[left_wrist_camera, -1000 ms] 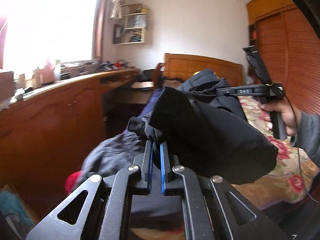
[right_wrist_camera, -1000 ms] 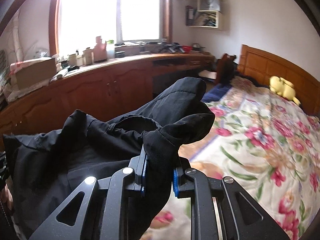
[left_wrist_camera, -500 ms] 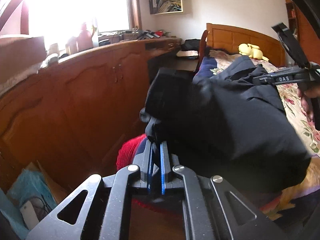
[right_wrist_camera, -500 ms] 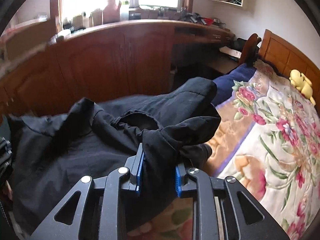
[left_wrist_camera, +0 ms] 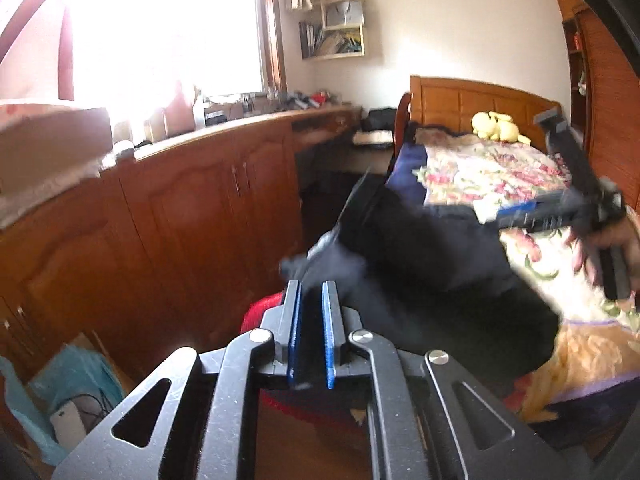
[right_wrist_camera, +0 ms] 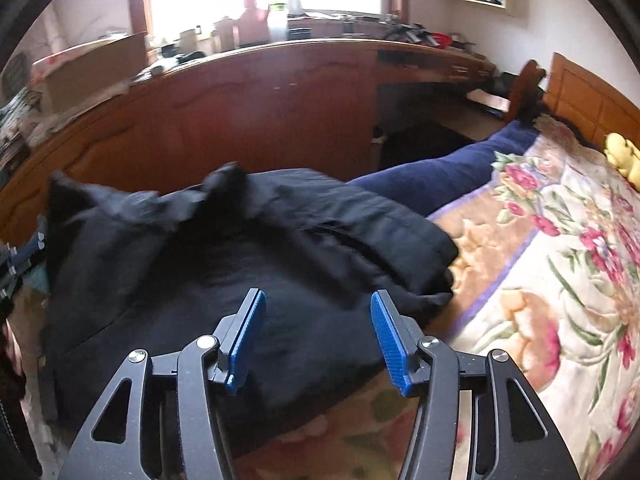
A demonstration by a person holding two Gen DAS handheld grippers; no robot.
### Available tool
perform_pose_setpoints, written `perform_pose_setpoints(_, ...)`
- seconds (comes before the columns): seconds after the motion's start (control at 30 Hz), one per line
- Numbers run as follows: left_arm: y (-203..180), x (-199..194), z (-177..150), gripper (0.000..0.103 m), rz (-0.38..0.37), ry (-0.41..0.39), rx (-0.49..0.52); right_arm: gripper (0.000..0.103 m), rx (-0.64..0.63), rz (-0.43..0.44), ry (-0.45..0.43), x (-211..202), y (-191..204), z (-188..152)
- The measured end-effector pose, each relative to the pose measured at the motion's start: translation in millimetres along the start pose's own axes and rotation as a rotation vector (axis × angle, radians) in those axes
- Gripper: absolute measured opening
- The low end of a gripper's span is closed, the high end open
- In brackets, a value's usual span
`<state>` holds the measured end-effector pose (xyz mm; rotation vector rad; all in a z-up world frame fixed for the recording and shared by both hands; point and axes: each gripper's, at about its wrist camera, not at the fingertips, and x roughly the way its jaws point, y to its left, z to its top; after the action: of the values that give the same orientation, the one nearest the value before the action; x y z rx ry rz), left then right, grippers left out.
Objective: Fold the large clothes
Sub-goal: 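Lower the coat beside the other black garment with the left tool and release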
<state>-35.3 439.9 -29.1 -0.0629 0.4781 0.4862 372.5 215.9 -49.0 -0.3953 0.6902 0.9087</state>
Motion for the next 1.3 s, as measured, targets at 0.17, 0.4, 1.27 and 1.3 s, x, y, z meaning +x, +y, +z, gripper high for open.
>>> perform_pose_setpoints(0.17,-15,-2,23,0.011,-0.137,-0.002,-0.021,0.057,-0.030,0.056,-0.016,-14,17,-10)
perform_pose_setpoints(0.4,-61,29,43,0.011,-0.257,0.029,0.042,0.058,-0.028,0.035,-0.038,-41,1,-26)
perform_pose_setpoints(1.27,-31,64,3,0.011,-0.108,0.182,0.012,0.062,0.029,-0.053,-0.138,-175,3,-120)
perform_pose_setpoints(1.3,-35,55,6,0.012,-0.127,0.167,0.008,0.063,0.032,-0.058,-0.145,-182,4,-124)
